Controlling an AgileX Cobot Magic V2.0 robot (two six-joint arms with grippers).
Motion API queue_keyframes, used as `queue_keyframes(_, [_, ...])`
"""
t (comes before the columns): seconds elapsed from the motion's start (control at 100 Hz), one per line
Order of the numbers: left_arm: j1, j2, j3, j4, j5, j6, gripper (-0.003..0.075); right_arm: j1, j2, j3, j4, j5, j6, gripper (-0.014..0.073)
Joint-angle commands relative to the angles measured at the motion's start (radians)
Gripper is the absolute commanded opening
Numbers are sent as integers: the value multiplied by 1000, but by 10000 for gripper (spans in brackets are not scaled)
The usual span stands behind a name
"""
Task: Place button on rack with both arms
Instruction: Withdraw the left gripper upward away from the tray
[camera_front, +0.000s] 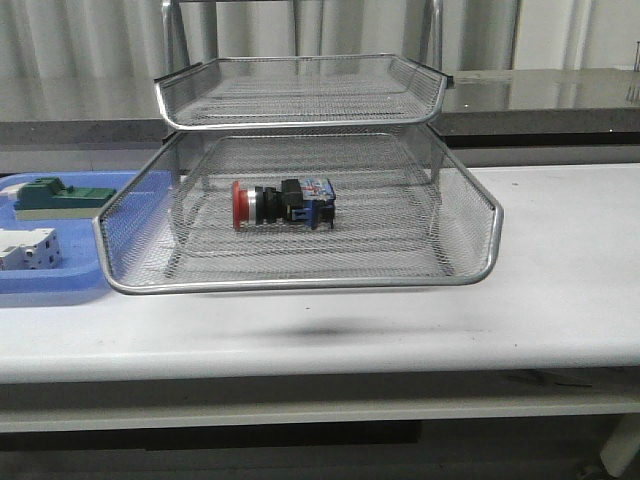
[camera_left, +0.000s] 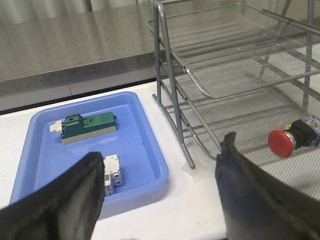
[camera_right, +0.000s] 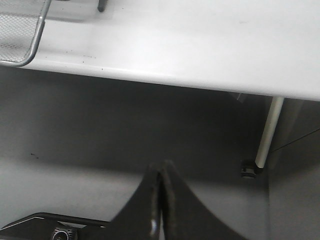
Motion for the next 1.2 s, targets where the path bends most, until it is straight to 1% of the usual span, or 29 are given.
queue_keyframes(0.0, [4,-58,19,-53,-114,-8,462,-2,4,-33,-13,-52,-2,-67])
queue_keyframes(0.1, [4,-129,76,-75,-157,-8,462,-2,4,-33,-13,-52,-2,-67])
queue_keyframes(0.23, [4,-174,124,-84,-197,-8,462,-2,4,-33,-13,-52,-2,-67])
queue_keyframes(0.51, [4,-177,167,-92,-338,-8,459,-2,4,-33,-13,-52,-2,-67])
queue_keyframes(0.68, [4,-177,167,-92,-358,-8,457,-2,4,-33,-13,-52,-2,-67])
queue_keyframes(0.73, [4,-177,167,-92,-358,-8,444,-2,4,-33,-13,-52,-2,-67])
queue_keyframes(0.76, [4,-177,167,-92,-358,-8,428,-2,4,-33,-13,-52,-2,-67])
queue_keyframes(0.83, [4,-177,167,-92,-358,-8,364,-2,4,-33,-13,-52,-2,-67])
queue_keyframes(0.95, [4,-177,167,-92,-358,-8,206,-2,4,-33,-13,-52,-2,-67])
queue_keyframes(0.97, [4,-177,167,-92,-358,-8,166,-2,4,-33,-13,-52,-2,-67])
queue_keyframes(1.12, [4,-177,167,-92,-358,-8,-22,-2,4,-33,-13,-52,-2,-67])
queue_keyframes(1.19, [4,-177,167,-92,-358,-8,-20,-2,4,-33,-13,-52,-2,-67])
